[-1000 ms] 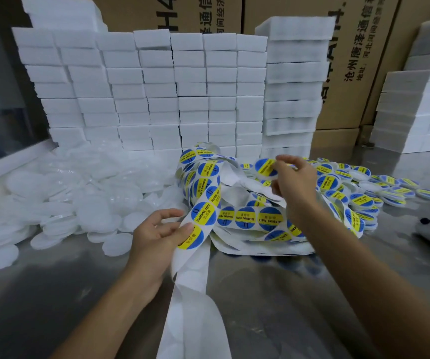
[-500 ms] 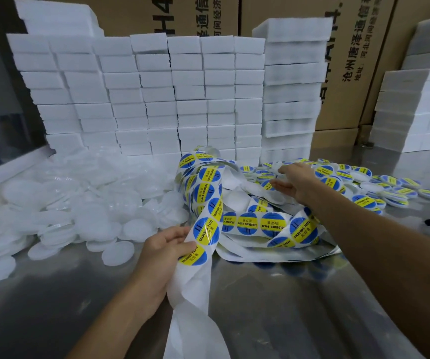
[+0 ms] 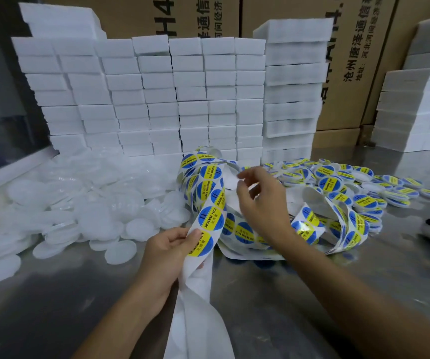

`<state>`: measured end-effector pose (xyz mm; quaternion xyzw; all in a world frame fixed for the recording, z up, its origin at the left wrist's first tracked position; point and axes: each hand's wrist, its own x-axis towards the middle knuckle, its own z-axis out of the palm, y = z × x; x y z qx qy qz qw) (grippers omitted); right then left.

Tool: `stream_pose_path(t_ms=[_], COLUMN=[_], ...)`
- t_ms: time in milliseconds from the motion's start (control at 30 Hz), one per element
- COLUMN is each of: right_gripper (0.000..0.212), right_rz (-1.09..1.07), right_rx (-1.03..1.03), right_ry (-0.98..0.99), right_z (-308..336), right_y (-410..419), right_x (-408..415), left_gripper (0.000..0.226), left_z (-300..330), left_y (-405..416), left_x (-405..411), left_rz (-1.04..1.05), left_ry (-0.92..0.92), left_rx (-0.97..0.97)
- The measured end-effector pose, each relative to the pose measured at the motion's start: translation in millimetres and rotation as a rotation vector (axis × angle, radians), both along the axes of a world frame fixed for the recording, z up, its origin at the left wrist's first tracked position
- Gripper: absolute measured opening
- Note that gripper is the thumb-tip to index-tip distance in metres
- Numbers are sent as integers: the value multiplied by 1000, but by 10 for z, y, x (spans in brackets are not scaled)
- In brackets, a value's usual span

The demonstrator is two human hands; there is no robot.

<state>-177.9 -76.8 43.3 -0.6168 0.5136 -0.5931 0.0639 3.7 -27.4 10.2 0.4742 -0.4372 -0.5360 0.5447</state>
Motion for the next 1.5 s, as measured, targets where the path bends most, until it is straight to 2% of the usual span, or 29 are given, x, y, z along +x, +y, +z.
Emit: stream_pose_path(t_ms=[133,300,433,533,600,700,833,933,1000,1100,1233,1400,1500], right_gripper=[9,34,48,58,53,37,21,15,13,9,16,13,13], right_rz=[137,283,280,295,301,275,230,224,258,293,284,261,350], right_rx=[-201,-74,-43,-2,21,-4,-192,-256,-215,1,298,615,603], right_ry=[267,458,420,476,483,444,519,489,429,221,-232,-946,-1051], right_z=[-124,-240,-263,-267,-263,-246,-236,-235,-246,-247,-170,-82,-75], right_y=[318,481,441,415,392,351,343,352,354,361,315,209,199], right_x=[197,345,306,257,249,221,212,235,241,253,241,104,78], left_gripper=[21,35,28,36,33,26,20,22,24,28,30,13,12], left_z=[2,4,45,49,52,47,49,52,44,23,26,-26,-79], left_y=[5,-3,-7,-12,-6,8,36,35,26,23,31,6,-41], left_x=[-1,37,130,148,130,119,81,71,82,97,118,96,119], left_rz=[55,37,-244,-346,-319,-182,-141,-120,-124,-126,-109,11,219], left_ry=[-7,34,274,306,278,121,51,11,-39,-118,-185,-247,-462], left_rx=[-25,-83,-83,-86,-96,-119,-151,-179,-193,-194,-172,-141,-214])
